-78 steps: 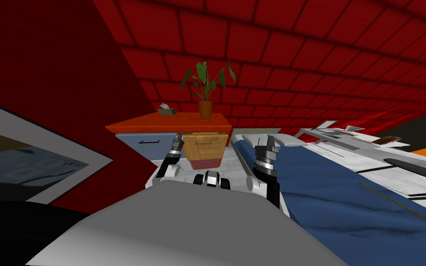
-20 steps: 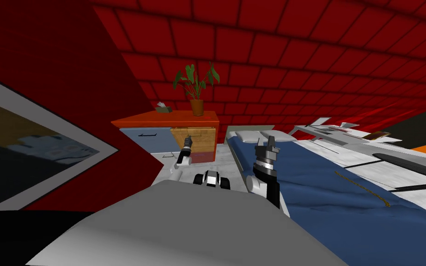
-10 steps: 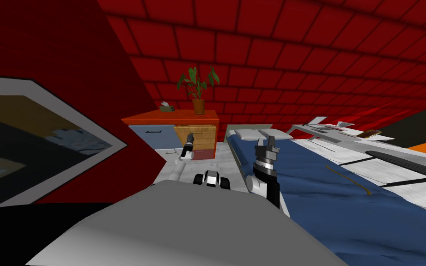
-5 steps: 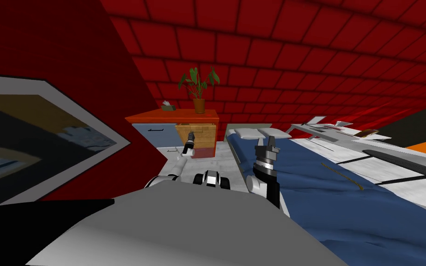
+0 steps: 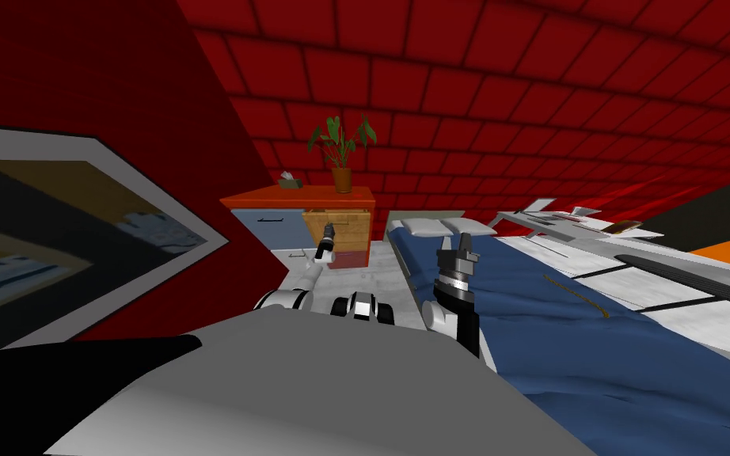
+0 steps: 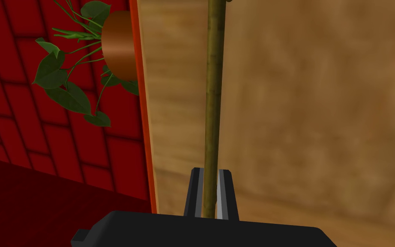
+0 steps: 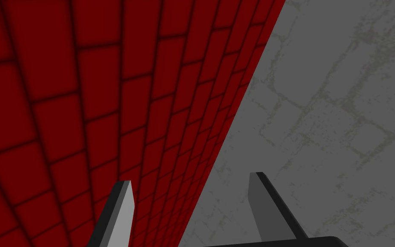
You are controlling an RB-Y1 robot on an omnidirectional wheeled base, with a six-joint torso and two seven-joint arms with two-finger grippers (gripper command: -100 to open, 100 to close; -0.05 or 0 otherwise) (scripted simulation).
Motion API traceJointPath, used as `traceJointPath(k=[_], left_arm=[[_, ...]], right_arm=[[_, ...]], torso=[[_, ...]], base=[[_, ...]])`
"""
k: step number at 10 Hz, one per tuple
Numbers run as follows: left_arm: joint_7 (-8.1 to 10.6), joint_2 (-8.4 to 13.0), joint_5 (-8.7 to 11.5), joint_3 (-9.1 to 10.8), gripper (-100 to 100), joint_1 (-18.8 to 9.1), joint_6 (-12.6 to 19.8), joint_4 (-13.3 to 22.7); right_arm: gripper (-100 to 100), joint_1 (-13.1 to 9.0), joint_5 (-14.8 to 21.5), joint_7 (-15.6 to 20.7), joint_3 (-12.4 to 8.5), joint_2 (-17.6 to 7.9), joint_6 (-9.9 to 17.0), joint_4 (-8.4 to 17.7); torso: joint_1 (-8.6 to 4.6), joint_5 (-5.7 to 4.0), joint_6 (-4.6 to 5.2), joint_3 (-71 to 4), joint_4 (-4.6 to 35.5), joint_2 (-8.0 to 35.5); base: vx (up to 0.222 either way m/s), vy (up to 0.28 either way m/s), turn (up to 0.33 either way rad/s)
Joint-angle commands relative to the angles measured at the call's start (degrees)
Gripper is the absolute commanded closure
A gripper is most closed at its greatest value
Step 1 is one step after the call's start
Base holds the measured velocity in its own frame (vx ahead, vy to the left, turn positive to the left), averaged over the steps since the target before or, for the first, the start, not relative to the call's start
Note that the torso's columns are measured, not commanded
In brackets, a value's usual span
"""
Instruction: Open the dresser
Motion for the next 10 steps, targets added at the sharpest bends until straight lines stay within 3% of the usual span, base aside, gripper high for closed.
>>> traceJointPath(k=[1, 3, 4, 5, 7, 8, 9, 10], left_arm=[[-0.24, 1.04, 0.22, 1.75, 100, -3.36, -1.88, 4.27], [-0.24, 1.04, 0.22, 1.75, 100, -6.53, -1.88, 6.87], [-0.24, 1.04, 0.22, 1.75, 100, -6.53, -1.88, 9.81], [-0.49, 2.07, 0.42, 3.41, 100, -9.27, -3.71, 11.44], [-0.49, 2.07, 0.42, 3.41, 100, -13.21, -3.71, 17.88], [-0.49, 2.07, 0.42, 3.41, 100, -13.21, -3.71, 18.02], [-0.74, 3.09, 0.62, 5.06, 100, -15.43, -5.55, 19.86], [-0.74, 3.09, 0.62, 5.06, 100, -16.45, -5.55, 20.08]], right_arm=[[0, 0.0, 0.0, 0.0, 0.0, 0.0, 0.0, 0.0], [0, -0.02, 0.0, 0.0, 0.0, 0.0, 0.0, 0.0], [0, -0.01, 0.0, 0.0, 0.0, 0.0, 0.0, 0.0], [0, 0.0, 0.0, 0.0, 0.0, 0.0, 0.0, 0.0], [0, -0.01, 0.0, 0.0, 0.0, 0.0, 0.0, 0.0], [0, 0.0, 0.0, 0.0, 0.0, 0.0, 0.0, 0.0], [0, 0.0, 0.0, 0.0, 0.0, 0.0, 0.0, 0.0], [0, -0.01, 0.0, 0.0, 0.0, 0.0, 0.0, 0.0]], torso=[[0.09, 0.07, 0.01, -0.09, -0.13, -0.12], [0.06, -0.05, -0.12, 0.36, 0.3, 0.59], [-0.03, -0.13, -0.06, 0.3, 0.41, 0.45], [-0.06, -0.09, -0.01, 0.14, 0.22, 0.2], [0.0, -0.1, -0.15, 0.36, 0.38, 0.58], [-0.06, -0.13, -0.04, 0.27, 0.38, 0.41], [-0.1, -0.14, 0.03, 0.15, 0.32, 0.23], [-0.11, -0.2, -0.15, 0.38, 0.5, 0.66]], base=[[-0.122, -0.012, 0.006], [-0.126, -0.013, 0.006], [-0.005, 0.002, 0.01], [-0.119, -0.005, -0.012], [-0.102, -0.012, 0.017], [-0.015, 0.003, 0.01], [-0.131, -0.007, -0.012], [-0.135, -0.018, -0.009]])
